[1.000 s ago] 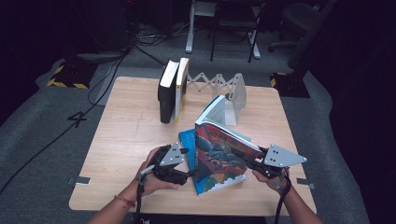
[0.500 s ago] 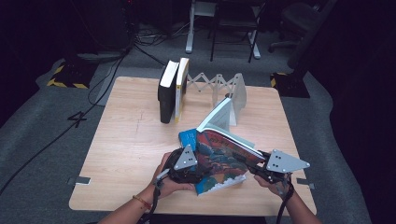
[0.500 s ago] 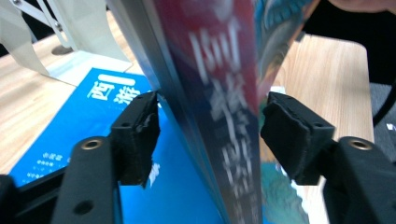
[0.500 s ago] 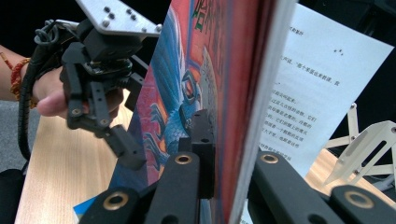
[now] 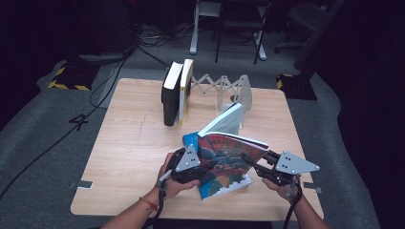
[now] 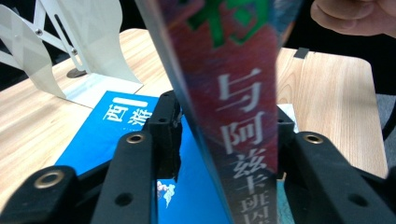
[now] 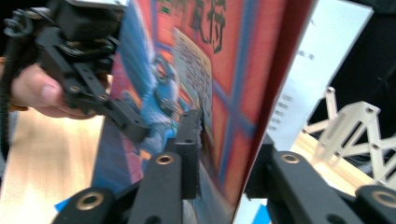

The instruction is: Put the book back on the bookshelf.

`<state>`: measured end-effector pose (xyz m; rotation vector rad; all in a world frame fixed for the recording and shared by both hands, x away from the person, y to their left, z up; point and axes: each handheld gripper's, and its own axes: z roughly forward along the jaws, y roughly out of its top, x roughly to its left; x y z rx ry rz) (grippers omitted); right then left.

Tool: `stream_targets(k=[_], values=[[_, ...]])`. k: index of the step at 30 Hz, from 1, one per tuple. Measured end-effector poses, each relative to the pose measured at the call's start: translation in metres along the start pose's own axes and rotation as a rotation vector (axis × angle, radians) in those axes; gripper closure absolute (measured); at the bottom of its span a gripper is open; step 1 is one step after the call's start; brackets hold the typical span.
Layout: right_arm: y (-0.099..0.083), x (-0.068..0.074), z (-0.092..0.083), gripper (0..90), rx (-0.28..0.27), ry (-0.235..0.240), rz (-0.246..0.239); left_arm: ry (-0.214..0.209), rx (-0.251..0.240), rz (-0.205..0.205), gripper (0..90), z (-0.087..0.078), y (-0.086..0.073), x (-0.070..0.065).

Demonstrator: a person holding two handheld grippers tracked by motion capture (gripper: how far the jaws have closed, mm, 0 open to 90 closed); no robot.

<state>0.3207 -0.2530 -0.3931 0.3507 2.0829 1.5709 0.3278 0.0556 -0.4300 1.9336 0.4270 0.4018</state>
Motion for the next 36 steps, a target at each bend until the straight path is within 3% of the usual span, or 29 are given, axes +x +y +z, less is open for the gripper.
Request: stream_targets(k=[4, 7, 13, 15, 19, 22, 25, 36], values=[[-0.001, -0.002, 0.001, 66.1, 0.003, -0.018, 0.005, -0.007, 0.002, 0.013, 64.2, -0.001, 0.0, -0.002], [-0.004, -0.007, 0.001, 54.3, 0.008, -0.058, 0.032, -0.023, 0.005, 0.038, 68.7, -0.003, 0.001, -0.005], [-0.009, -0.016, 0.0, 42.7, 0.013, -0.105, 0.067, -0.056, 0.005, 0.048, 71.3, -0.003, 0.001, -0.011], [-0.01, -0.017, 0.0, 41.3, 0.011, -0.101, 0.074, -0.059, 0.005, 0.058, 71.5, -0.003, 0.002, -0.012], [-0.012, -0.019, 0.003, 33.1, 0.03, -0.086, 0.083, -0.078, -0.004, 0.031, 72.8, -0.003, 0.0, -0.014], [-0.018, -0.02, 0.009, 28.2, 0.049, -0.041, 0.102, -0.093, -0.012, 0.024, 73.0, -0.003, -0.001, -0.015], [-0.021, -0.019, 0.014, 29.7, 0.063, 0.006, 0.117, -0.103, -0.023, 0.007, 73.0, -0.002, -0.002, -0.014], [-0.021, -0.016, 0.016, 35.1, 0.07, 0.004, 0.117, -0.092, -0.067, 0.007, 68.4, -0.006, 0.01, -0.013]])
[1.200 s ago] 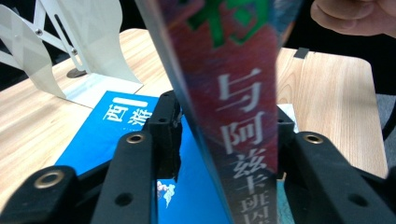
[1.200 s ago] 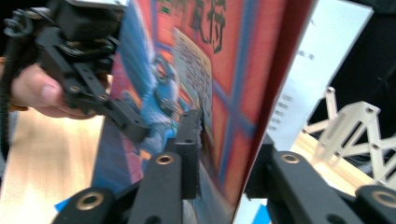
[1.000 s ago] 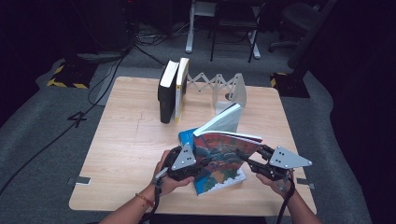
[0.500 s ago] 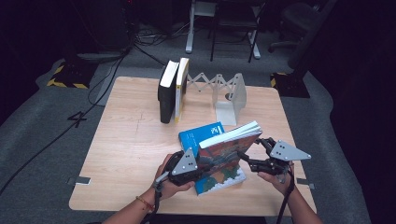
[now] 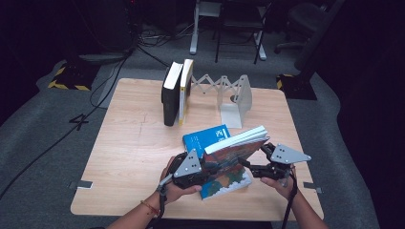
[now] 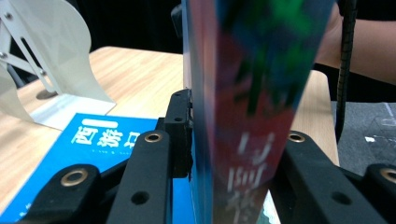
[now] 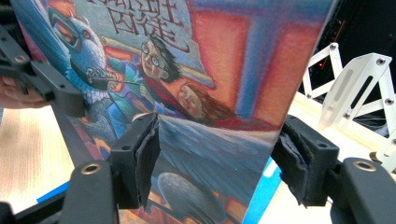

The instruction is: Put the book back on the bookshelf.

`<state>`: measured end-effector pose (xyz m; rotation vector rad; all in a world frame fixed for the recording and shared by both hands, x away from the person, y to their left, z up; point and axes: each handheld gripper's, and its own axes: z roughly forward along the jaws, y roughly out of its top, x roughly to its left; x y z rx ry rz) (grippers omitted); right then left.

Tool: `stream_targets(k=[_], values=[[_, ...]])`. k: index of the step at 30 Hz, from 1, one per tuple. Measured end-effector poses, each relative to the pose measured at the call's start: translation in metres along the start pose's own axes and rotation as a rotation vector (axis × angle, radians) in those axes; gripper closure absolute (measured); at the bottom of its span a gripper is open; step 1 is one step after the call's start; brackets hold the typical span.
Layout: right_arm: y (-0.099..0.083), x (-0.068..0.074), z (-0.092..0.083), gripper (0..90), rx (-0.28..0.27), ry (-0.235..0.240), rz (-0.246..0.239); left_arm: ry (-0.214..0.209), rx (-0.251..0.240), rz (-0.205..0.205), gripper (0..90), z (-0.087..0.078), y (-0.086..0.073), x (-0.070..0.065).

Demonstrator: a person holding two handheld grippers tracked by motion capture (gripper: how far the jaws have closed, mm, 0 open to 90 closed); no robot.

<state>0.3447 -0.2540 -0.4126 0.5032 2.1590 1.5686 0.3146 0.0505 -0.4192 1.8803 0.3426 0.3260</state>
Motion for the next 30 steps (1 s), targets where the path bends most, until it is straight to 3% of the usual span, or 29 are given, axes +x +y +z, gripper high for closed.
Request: stream_targets(k=[15, 21, 30], values=[[0.001, 0.002, 0.001, 35.5, 0.007, -0.012, 0.0, 0.022, -0.095, 0.041, 67.1, -0.003, 0.041, 0.002], [0.001, 0.002, 0.001, 35.4, 0.006, -0.011, -0.005, 0.036, -0.077, 0.05, 66.4, 0.001, 0.048, 0.002], [0.002, 0.002, 0.001, 35.1, 0.012, -0.016, -0.001, 0.035, -0.058, 0.046, 72.5, 0.003, 0.052, 0.002]])
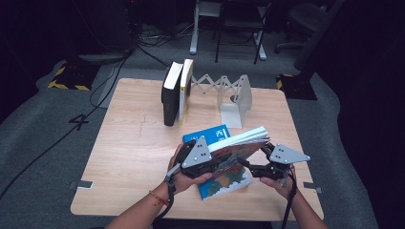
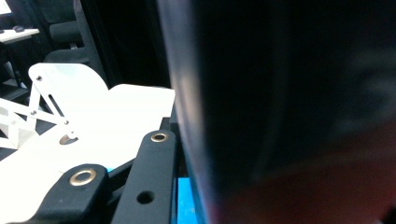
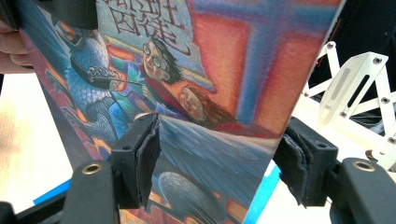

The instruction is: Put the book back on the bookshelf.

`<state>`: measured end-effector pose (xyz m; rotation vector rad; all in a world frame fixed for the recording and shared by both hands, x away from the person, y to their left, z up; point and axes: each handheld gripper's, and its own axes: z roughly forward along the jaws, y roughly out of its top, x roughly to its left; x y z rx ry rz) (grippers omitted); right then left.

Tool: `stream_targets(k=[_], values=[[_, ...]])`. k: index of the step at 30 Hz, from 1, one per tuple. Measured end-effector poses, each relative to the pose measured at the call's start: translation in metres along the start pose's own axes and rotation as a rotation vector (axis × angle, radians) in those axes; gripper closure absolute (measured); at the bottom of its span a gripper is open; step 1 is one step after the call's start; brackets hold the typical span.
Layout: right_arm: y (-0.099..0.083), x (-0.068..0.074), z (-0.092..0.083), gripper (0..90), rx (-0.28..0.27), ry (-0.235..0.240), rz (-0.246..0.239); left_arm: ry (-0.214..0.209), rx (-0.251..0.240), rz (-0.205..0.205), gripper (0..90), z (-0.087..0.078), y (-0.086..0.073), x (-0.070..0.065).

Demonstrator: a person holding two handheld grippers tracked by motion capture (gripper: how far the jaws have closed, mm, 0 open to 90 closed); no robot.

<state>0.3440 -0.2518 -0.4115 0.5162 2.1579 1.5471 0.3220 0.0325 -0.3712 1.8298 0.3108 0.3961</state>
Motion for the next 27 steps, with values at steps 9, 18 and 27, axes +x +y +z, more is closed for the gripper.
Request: stream_targets(k=[9, 18, 27], values=[[0.0, -0.002, 0.0, 35.1, 0.002, 0.005, 0.01, -0.019, 0.007, -0.023, 73.4, 0.0, 0.001, 0.004], [-0.008, -0.011, -0.005, 34.0, 0.067, 0.007, 0.024, -0.013, 0.029, -0.021, 73.9, 0.007, 0.01, 0.013], [-0.021, -0.025, -0.014, 34.1, 0.116, -0.03, 0.054, 0.038, 0.033, -0.017, 74.0, 0.026, 0.021, 0.029]])
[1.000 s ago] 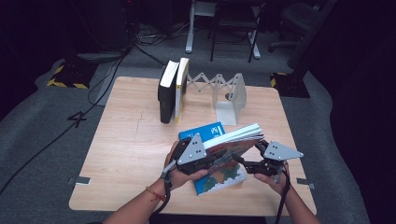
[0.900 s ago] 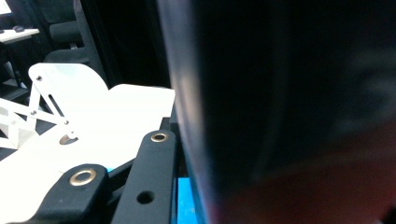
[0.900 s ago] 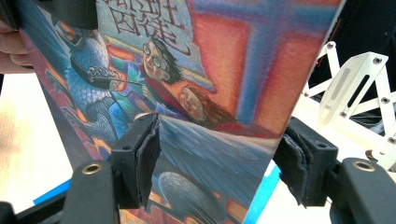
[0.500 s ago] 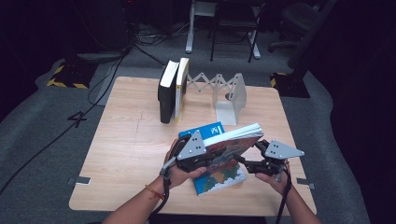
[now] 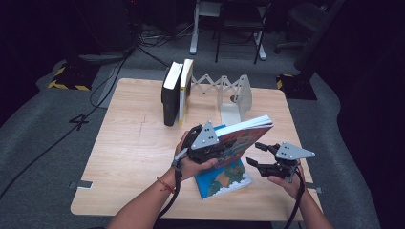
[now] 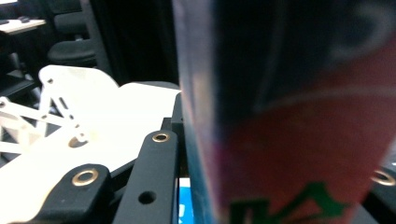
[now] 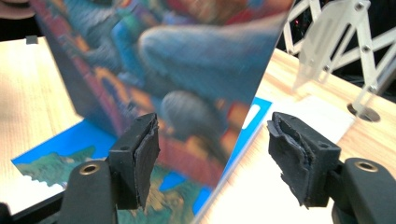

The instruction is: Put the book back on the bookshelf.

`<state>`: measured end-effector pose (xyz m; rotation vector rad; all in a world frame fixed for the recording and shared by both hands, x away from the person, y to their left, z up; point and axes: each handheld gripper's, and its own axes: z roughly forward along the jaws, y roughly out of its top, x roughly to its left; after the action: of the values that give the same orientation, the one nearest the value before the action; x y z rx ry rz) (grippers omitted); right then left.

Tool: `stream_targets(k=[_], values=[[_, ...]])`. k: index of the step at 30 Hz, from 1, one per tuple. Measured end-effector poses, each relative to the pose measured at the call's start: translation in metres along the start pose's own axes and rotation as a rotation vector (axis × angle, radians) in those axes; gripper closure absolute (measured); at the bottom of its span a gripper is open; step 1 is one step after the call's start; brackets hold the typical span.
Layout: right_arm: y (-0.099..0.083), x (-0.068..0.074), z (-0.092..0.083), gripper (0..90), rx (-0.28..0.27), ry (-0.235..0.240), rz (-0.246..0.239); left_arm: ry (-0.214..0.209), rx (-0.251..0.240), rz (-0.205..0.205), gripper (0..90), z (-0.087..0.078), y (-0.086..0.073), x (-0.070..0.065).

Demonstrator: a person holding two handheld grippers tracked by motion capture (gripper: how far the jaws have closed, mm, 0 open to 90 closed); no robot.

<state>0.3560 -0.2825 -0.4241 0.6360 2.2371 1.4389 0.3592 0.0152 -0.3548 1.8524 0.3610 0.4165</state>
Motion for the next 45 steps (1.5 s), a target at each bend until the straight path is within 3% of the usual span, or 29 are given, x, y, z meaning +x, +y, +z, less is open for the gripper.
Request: stream_targets(k=[4, 10, 14, 26, 32, 33, 38, 45], values=[[-0.004, -0.006, -0.003, 34.1, 0.002, -0.011, 0.02, 0.03, 0.001, -0.011, 74.0, 0.008, 0.004, 0.014], [-0.009, -0.011, -0.002, 34.2, 0.016, -0.019, 0.032, 0.115, 0.009, -0.008, 73.9, 0.013, 0.009, 0.038], [-0.01, -0.012, 0.0, 34.2, 0.028, -0.019, 0.031, 0.14, 0.008, -0.022, 73.9, 0.011, 0.008, 0.049], [-0.014, -0.009, 0.008, 34.2, 0.074, -0.006, 0.019, 0.284, 0.015, -0.073, 73.9, 0.0, 0.002, 0.093], [-0.016, -0.006, 0.012, 34.1, 0.087, 0.009, 0.018, 0.332, 0.029, -0.067, 73.9, -0.001, 0.0, 0.108], [-0.016, -0.006, 0.013, 34.2, 0.086, 0.006, 0.02, 0.347, 0.036, -0.056, 73.9, 0.0, -0.001, 0.116], [-0.013, 0.0, 0.014, 34.1, 0.085, 0.018, -0.003, 0.394, 0.05, -0.06, 73.9, 0.004, -0.007, 0.128], [-0.014, 0.002, 0.016, 34.2, 0.086, 0.036, 0.003, 0.431, 0.052, -0.106, 73.8, 0.011, -0.023, 0.146]])
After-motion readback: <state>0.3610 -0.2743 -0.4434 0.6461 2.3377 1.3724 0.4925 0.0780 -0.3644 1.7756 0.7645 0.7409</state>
